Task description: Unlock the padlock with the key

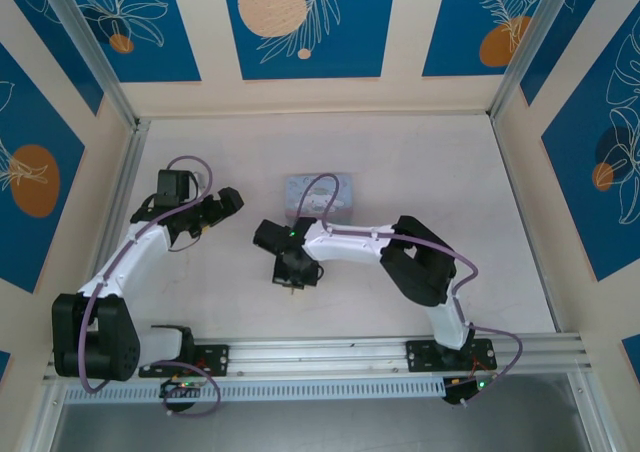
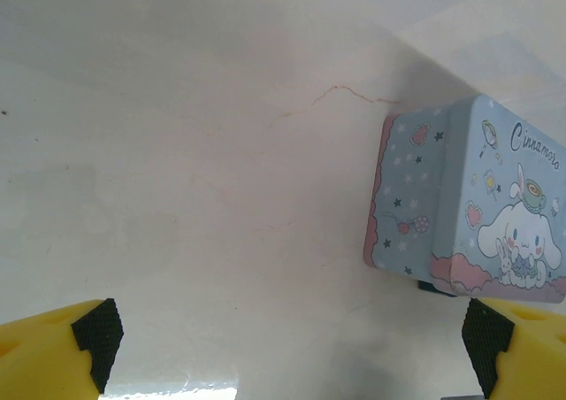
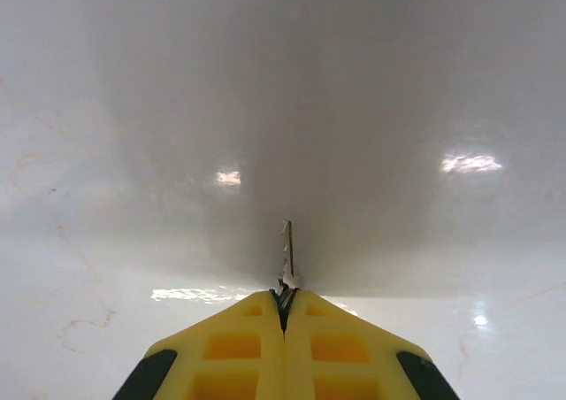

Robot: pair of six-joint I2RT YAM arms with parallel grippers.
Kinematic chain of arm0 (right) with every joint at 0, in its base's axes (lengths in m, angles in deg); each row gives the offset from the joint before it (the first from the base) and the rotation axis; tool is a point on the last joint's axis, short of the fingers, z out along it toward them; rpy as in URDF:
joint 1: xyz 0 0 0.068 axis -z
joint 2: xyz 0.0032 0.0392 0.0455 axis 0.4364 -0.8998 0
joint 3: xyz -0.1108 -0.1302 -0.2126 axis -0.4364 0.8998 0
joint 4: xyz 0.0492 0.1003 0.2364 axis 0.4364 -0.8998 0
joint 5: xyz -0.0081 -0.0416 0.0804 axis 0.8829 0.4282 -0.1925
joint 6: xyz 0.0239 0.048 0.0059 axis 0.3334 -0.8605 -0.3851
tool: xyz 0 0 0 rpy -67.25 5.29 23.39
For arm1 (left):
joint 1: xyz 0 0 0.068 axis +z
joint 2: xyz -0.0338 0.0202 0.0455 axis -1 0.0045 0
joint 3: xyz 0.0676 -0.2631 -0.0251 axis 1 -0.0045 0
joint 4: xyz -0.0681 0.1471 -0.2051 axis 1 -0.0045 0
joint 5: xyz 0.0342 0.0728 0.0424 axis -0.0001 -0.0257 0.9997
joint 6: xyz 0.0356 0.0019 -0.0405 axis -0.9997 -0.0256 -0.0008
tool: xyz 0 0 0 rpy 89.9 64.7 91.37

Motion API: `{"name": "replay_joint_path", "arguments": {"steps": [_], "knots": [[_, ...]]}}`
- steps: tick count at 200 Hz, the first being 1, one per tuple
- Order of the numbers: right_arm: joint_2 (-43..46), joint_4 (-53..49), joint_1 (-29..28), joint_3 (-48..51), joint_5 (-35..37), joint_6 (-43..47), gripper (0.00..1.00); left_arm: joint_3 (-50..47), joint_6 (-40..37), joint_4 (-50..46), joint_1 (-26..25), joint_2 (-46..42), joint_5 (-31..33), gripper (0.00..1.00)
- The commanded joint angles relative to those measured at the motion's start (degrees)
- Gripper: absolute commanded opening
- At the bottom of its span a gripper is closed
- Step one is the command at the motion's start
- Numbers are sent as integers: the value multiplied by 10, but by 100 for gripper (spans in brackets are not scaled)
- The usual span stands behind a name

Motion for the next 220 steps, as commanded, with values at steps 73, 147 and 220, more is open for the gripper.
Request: {"name": "replay_joint_path", "arguments": {"steps": [73, 147, 220], "knots": [[293, 391, 181, 285, -158, 96, 0, -53, 133, 192, -7, 5, -174, 100], [339, 801, 312, 428, -286, 69, 0, -9, 248, 270, -95, 45, -162, 100], [320, 839, 290, 432, -63, -23, 0, 13, 417, 405, -188, 97, -89, 92]]}}
